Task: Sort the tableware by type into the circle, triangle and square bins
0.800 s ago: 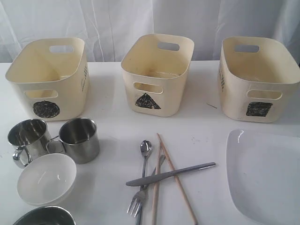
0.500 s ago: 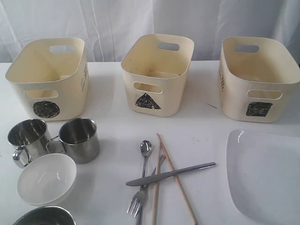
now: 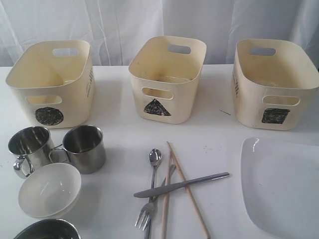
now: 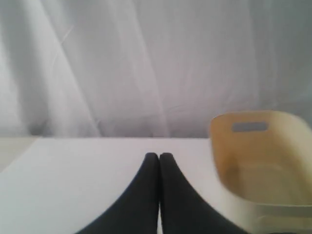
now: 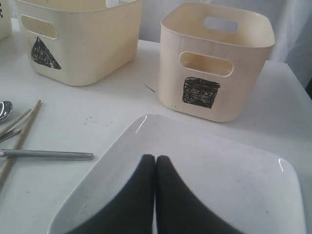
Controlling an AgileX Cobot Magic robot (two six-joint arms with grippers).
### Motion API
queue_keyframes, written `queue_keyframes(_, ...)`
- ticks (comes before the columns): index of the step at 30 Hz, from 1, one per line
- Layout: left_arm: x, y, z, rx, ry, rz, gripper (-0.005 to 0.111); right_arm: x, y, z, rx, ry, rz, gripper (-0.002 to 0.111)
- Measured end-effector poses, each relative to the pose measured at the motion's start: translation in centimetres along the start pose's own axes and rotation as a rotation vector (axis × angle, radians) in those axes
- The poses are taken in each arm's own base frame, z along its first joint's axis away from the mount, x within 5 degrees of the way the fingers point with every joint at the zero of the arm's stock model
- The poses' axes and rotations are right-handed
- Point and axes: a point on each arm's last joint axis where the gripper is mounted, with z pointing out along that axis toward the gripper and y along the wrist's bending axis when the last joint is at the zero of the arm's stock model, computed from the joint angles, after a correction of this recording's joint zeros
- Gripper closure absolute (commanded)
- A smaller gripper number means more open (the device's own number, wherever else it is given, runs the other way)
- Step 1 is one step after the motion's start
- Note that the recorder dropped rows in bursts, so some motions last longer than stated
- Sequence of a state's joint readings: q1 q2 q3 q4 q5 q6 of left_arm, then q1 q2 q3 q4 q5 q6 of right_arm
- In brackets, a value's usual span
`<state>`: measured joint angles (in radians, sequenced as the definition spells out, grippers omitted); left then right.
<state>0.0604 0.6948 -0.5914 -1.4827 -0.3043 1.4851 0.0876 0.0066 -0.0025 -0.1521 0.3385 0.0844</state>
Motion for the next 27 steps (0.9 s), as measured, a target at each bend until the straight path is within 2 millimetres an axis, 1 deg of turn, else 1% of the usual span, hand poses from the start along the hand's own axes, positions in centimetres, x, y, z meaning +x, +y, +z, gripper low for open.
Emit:
queue_keyframes(2, 0.6, 0.6, 1.8, -0.086, 0.075, 0.003, 0.107, 0.0, 0.0, 0.0, 0.000, 0.000, 0.000, 0.108)
queue_keyframes(4, 1.3, 0.6, 3.3, -0.112, 0.137, -0.018, 0.107, 0.0, 0.0, 0.0, 0.000, 0.000, 0.000, 0.108)
queue_keyframes(6, 1.7, 0.2, 4.4, -0.089, 0.169, -0.072, 0.107, 0.0, 0.0, 0.0, 0.000, 0.000, 0.000, 0.108)
queue_keyframes(8, 1.9, -0.5, 5.4, -0.041, 0.192, -0.198, 0.107, 0.0, 0.0, 0.0, 0.000, 0.000, 0.000, 0.108)
queue_keyframes(10, 2.2, -1.2, 6.1, 0.014, 0.216, -0.357, 0.107, 0.0, 0.0, 0.0, 0.000, 0.000, 0.000, 0.108)
queue_keyframes(13, 2.3, -1.9, 6.3, 0.069, 0.240, -0.527, 0.107, 0.0, 0.0, 0.0, 0.000, 0.000, 0.000, 0.108)
queue_keyframes(17, 2.2, -2.2, 6.3, 0.087, 0.245, -0.597, 0.107, 0.0, 0.0, 0.0, 0.000, 0.000, 0.000, 0.108)
queue_keyframes(21, 2.2, -2.4, 6.3, 0.114, 0.249, -0.580, 0.107, 0.0, 0.0, 0.0, 0.000, 0.000, 0.000, 0.108)
queue_keyframes(23, 2.2, -3.0, 6.1, 0.192, 0.256, -0.462, 0.107, 0.0, 0.0, 0.0, 0.000, 0.000, 0.000, 0.108)
queue_keyframes(25, 2.3, -4.1, 5.7, 0.340, 0.276, -0.288, 0.107, 0.0, 0.0, 0.0, 0.000, 0.000, 0.000, 0.108)
queue_keyframes(27, 2.6, -5.2, 5.1, 0.484, 0.306, -0.178, 0.107, 0.0, 0.0, 0.0, 0.000, 0.000, 0.000, 0.108)
